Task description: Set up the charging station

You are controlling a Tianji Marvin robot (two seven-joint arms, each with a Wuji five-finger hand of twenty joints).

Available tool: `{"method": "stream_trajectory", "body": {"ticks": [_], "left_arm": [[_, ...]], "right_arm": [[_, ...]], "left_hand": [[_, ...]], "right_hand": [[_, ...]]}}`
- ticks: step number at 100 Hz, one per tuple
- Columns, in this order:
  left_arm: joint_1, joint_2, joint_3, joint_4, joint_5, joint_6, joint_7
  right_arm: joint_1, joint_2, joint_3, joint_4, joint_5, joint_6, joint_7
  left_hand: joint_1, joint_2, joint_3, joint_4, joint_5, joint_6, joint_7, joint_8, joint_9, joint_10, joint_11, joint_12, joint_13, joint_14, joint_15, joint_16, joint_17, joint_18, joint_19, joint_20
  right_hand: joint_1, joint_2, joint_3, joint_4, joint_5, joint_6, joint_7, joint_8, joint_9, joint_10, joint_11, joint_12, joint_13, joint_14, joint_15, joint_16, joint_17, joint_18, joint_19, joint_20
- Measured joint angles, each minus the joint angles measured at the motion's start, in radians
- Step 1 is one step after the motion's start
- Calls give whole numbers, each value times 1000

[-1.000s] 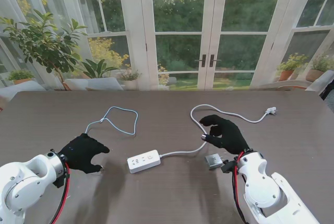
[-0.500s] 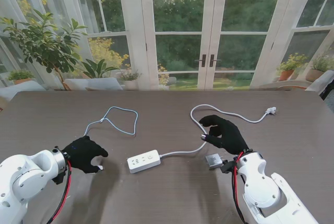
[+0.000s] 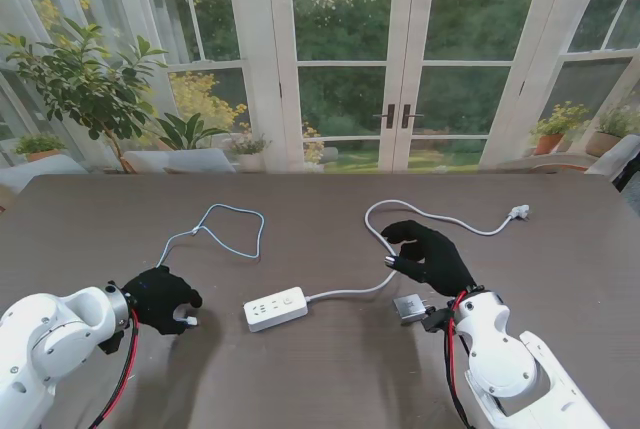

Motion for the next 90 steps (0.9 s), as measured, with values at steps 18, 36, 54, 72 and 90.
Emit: {"method": "stream_trajectory", "body": {"ticks": [18,36,54,72,90], "left_arm": [[4,1,5,-8,2,14,-16],[2,2,13,-4,20,17,-17],[6,2,11,-2,41,21,-13],[4,3,14,15,27,29,-9],[-23,5,35,52,-6,29,15]], "right_arm": [[-1,0,0,0,15,0,1],[-1,-1,0,0,27,1,5],[-2,-1,0,0,37,1,11],[-3,-1,0,-1,48,0,15],[-4,-2,0,-1,53,1,16]], "left_hand": [[0,0,0,0,14,-23,52,64,13,-12,46,71,25,-10,51,55,14,0,58,40],[-11,0,1,0,14,-24,62,92,13,-12,57,95,25,-10,75,72,31,-9,114,81],[-11,0,1,0,12,-24,62,94,13,-12,69,108,71,-25,168,138,81,-38,226,153],[-11,0,1,0,-1,-14,88,119,24,-20,119,156,103,-47,275,210,135,-62,325,210],[-53,1,2,0,13,-16,152,146,31,-24,151,200,131,-62,382,279,176,-89,416,253]], "right_hand": [[0,3,0,0,0,0,0,0,0,2,0,0,0,0,0,0,0,0,0,0],[0,8,0,0,11,1,0,0,0,2,0,0,0,1,0,0,0,0,0,0],[0,17,0,0,11,1,0,0,11,5,0,0,0,1,0,0,-1,0,0,0],[0,17,0,0,11,2,0,0,11,6,0,0,0,2,0,0,-1,0,0,1],[0,27,-9,0,11,2,0,0,11,7,0,0,0,2,0,0,-1,1,0,2]]}}
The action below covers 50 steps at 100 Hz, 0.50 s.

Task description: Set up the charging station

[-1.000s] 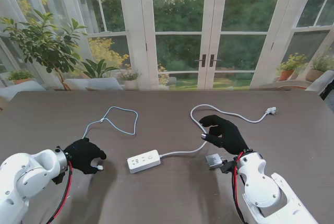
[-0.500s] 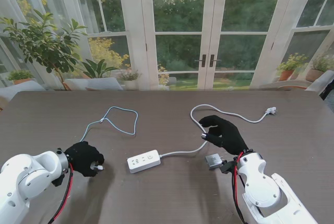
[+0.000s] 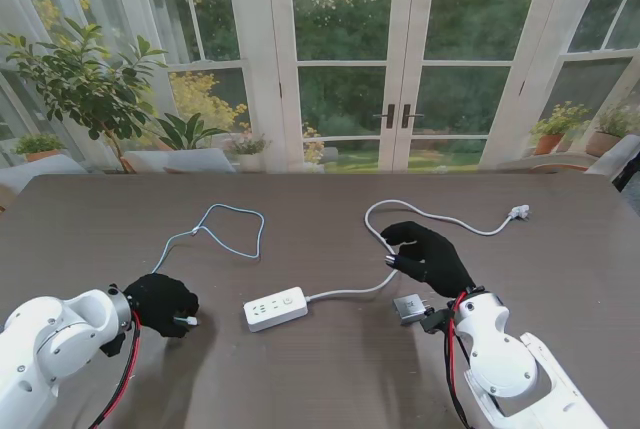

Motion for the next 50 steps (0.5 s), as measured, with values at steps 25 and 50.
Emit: {"method": "stream_trajectory", "body": {"ticks": [25,50], "left_arm": [[-15,0,14,15,-12,7,3],[-17,0,21,18,-17,10,-2]], "right_arm": [[0,-1,1,0,7,2,1],[0,-2,1,0,13,3,0]], "left_hand": [[-20,0,-1,0,-14,1,55,30,0,-1,29,29,22,-2,24,7,16,0,13,5],[44,0,33,0,-17,-32,262,119,11,-28,97,113,51,-23,61,21,40,-3,25,5]], "right_hand": [[0,0,0,0,0,1,0,0,0,0,0,0,13,0,0,0,0,0,0,5],[0,0,0,0,0,11,0,0,1,1,0,0,13,7,0,0,0,2,0,6]]}}
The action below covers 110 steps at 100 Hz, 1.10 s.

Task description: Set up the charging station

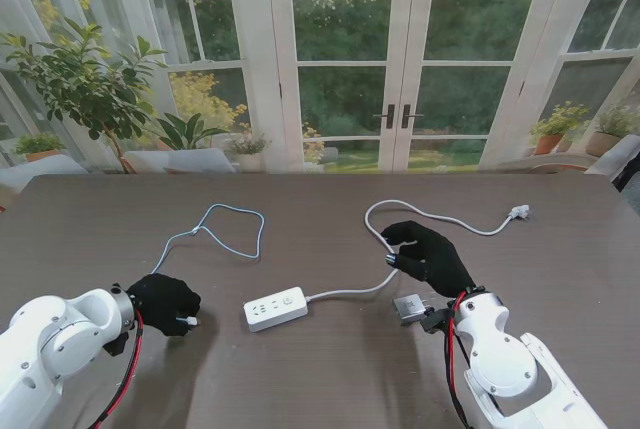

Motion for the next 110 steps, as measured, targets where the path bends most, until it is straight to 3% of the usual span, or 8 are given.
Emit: {"method": "stream_trajectory", "body": {"ticks": [3,10,31,61,69,80,92,110], "left_arm": [[0,0,1,1,-1,0,1],[1,0,3,4,-3,3,2],[8,0,7,4,-28,13,-13],[6,-1,15,12,-49,17,-12],[6,-1,18,15,-50,21,-9],[7,-1,25,17,-71,53,-14],[10,-3,27,17,-77,67,-15],[11,-3,31,18,-86,68,-22]], "right_arm": [[0,0,0,0,1,0,0],[0,0,0,0,2,0,0],[0,0,-1,0,4,2,1],[0,-1,-1,0,7,4,2],[0,-1,-1,0,9,4,2],[0,-1,-1,0,10,5,3],[0,-1,-1,0,11,5,5],[0,-1,-1,0,16,5,7]], "left_hand": [[14,0,0,-6,0,-8,28,12,15,-4,13,15,3,0,8,4,0,0,0,0],[78,0,-14,-73,1,-45,102,24,32,-16,41,91,24,-7,38,23,7,-2,3,0],[151,-2,-85,-73,-22,-116,273,14,105,-53,109,409,75,-37,153,82,33,-8,25,0],[192,-1,-97,-73,-22,-117,336,8,134,-63,152,468,103,-42,213,102,60,-9,53,0],[277,42,-130,-78,-23,-128,383,-2,165,-68,135,502,125,-42,215,102,65,-9,63,-1],[362,110,-217,-105,-97,-129,507,18,161,-68,145,543,125,-42,246,104,65,-9,64,-1],[386,159,-264,-106,-167,-120,577,28,140,-68,180,568,125,-49,265,115,65,-9,64,-1],[409,161,-285,-106,-180,-104,599,26,139,-58,207,569,129,-51,296,115,74,-9,76,0]], "right_hand": [[0,0,0,0,0,0,0,0,0,0,0,0,0,0,0,0,0,0,0,0],[0,0,0,0,0,0,0,0,0,0,0,0,0,1,0,0,0,0,0,0],[0,0,0,0,0,1,0,0,0,1,0,0,0,1,0,0,0,0,0,1],[0,0,0,0,0,1,0,0,0,1,0,0,0,2,0,0,0,1,0,2],[0,0,0,0,0,1,0,0,0,1,0,0,0,2,0,0,0,1,0,2],[0,0,0,0,0,1,0,0,0,1,0,0,0,2,0,0,0,1,0,2],[0,0,0,0,0,1,0,0,0,1,0,0,0,2,0,0,0,1,0,2],[0,0,0,0,0,1,0,0,0,1,0,0,0,2,0,0,0,1,0,2]]}}
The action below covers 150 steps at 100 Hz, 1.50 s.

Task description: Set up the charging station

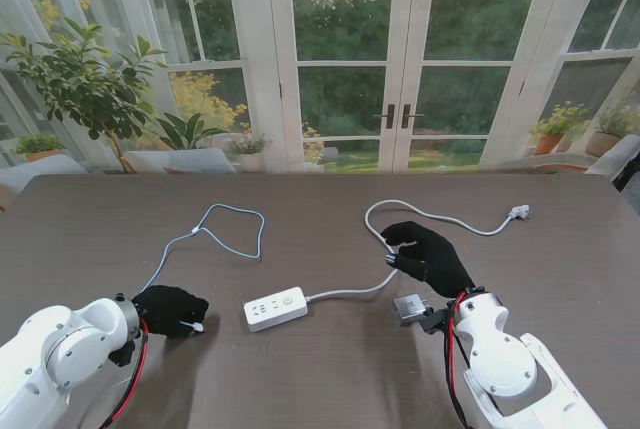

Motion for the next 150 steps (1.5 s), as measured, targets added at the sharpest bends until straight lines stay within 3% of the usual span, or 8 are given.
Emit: {"method": "stream_trajectory", "body": {"ticks": [24,45,78,91,100,122,133,150], "left_arm": [[-3,-5,12,22,-54,9,54],[-4,-23,23,54,-163,40,155],[-18,-54,45,90,-379,121,173],[-28,-61,60,101,-402,158,169],[-29,-64,68,106,-464,180,163],[-33,-80,73,135,-500,174,184],[-35,-80,72,140,-516,164,182],[-37,-80,71,142,-518,160,177]], "right_arm": [[0,0,-1,0,2,1,2],[0,0,-3,0,6,3,6],[1,0,-4,0,15,7,16],[1,1,-5,0,19,9,18],[2,1,-6,1,22,11,20],[3,1,-7,1,30,13,27],[4,1,-7,1,31,15,28],[4,1,-9,1,34,18,29]], "left_hand": [[4,-31,7,-21,58,-16,-47,-39,60,24,-16,-106,229,-2,29,-117,159,52,50,-81],[-68,-223,180,-43,289,-53,-186,-160,211,7,-232,-254,283,42,-316,-293,263,139,-165,-311],[5,-245,164,-43,322,16,-233,-103,238,22,-351,-282,277,77,-421,-271,288,156,-156,-362],[48,-243,146,-43,318,63,-239,-18,178,50,-237,-147,272,77,-146,-87,431,147,84,-287],[68,-232,133,-45,307,88,-242,11,147,70,-183,-115,279,61,11,-36,482,62,231,-231],[72,-220,109,-55,356,78,-352,-44,166,59,-211,-221,307,-66,447,-73,534,-71,251,262],[68,-220,102,-54,393,61,-418,-162,194,55,-236,-309,319,-66,488,-98,542,-71,252,334],[-205,-326,225,-17,411,22,-387,-151,227,36,-87,-384,322,-59,495,-111,543,-66,254,361]], "right_hand": [[0,0,0,0,0,0,0,0,0,0,0,0,0,0,0,0,0,0,0,0],[0,0,0,0,0,1,0,0,0,0,0,0,0,0,0,0,0,0,0,0],[0,12,-7,0,0,12,0,0,0,1,0,0,0,0,0,0,-1,1,0,1],[1,12,-7,0,0,12,0,0,0,2,0,0,0,0,0,0,-1,1,0,1],[1,12,-7,0,0,12,0,0,0,6,0,0,0,0,0,0,-1,1,0,1],[1,24,-8,0,0,24,0,0,0,9,0,0,0,2,1,0,-1,1,0,1],[1,35,-9,0,0,26,0,0,0,10,0,0,0,2,1,0,-1,2,0,1],[1,47,-9,0,0,27,0,0,0,11,0,0,0,2,1,0,-1,2,0,2]]}}
